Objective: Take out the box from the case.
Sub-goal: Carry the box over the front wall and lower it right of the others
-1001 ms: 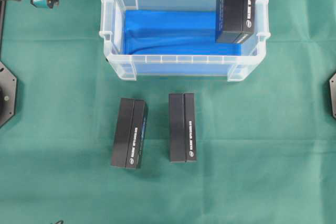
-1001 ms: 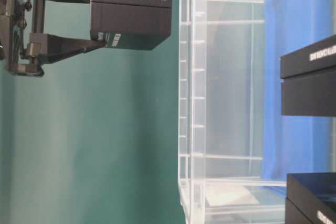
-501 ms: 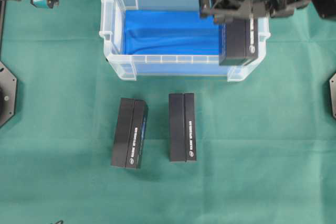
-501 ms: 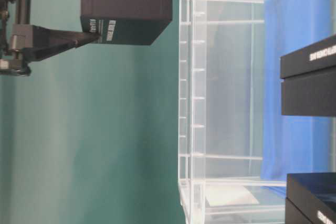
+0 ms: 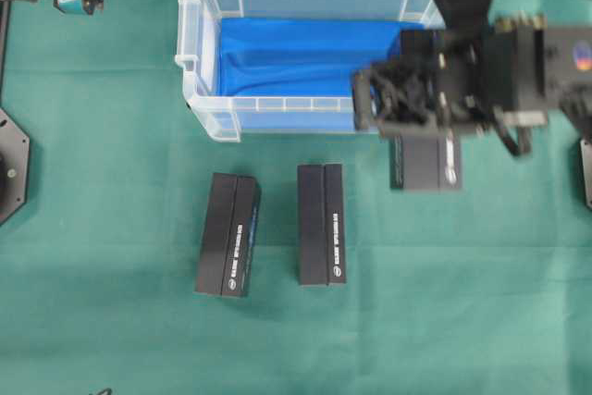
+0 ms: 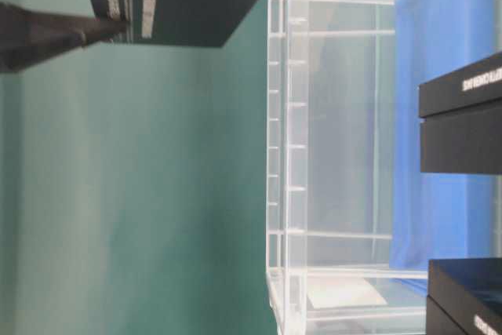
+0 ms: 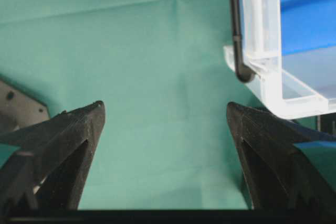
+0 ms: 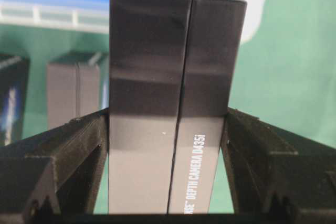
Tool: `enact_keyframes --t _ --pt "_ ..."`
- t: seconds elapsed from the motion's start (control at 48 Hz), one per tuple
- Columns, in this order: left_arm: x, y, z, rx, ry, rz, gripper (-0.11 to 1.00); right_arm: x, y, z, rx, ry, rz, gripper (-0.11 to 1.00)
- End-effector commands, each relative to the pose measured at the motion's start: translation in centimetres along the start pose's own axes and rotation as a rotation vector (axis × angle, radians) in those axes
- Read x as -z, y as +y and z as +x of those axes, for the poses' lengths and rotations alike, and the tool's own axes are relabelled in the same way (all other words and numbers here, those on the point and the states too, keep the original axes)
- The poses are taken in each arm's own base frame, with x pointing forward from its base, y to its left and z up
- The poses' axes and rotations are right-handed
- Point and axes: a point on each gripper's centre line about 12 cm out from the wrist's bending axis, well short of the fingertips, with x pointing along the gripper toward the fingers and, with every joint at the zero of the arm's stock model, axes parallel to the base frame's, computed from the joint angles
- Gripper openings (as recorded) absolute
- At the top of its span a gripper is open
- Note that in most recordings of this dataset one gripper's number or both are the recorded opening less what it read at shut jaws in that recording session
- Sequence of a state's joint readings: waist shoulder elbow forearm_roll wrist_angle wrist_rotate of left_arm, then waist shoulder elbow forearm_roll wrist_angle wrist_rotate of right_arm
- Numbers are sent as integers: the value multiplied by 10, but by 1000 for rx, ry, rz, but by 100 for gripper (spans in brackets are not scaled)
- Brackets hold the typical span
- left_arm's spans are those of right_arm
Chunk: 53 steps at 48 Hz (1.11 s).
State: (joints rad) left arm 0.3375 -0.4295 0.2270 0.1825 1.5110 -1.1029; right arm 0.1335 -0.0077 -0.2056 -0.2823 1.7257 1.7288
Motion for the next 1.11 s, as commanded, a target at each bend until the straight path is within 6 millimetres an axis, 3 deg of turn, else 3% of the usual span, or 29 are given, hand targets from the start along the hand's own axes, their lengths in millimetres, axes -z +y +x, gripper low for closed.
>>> enact_keyframes --t 0.0,0.313,0.563,1.084 --pt "0 -1 -5 14 -6 0 96 10 -8 -20 -44 8 7 66" --pt "0 0 -5 13 -5 0 96 53 -10 -27 -64 27 19 66" --pt "1 1 -4 11 -3 0 96 59 -10 -23 -52 25 16 66" --pt "2 3 -5 12 -4 0 96 84 -7 35 -26 65 6 66"
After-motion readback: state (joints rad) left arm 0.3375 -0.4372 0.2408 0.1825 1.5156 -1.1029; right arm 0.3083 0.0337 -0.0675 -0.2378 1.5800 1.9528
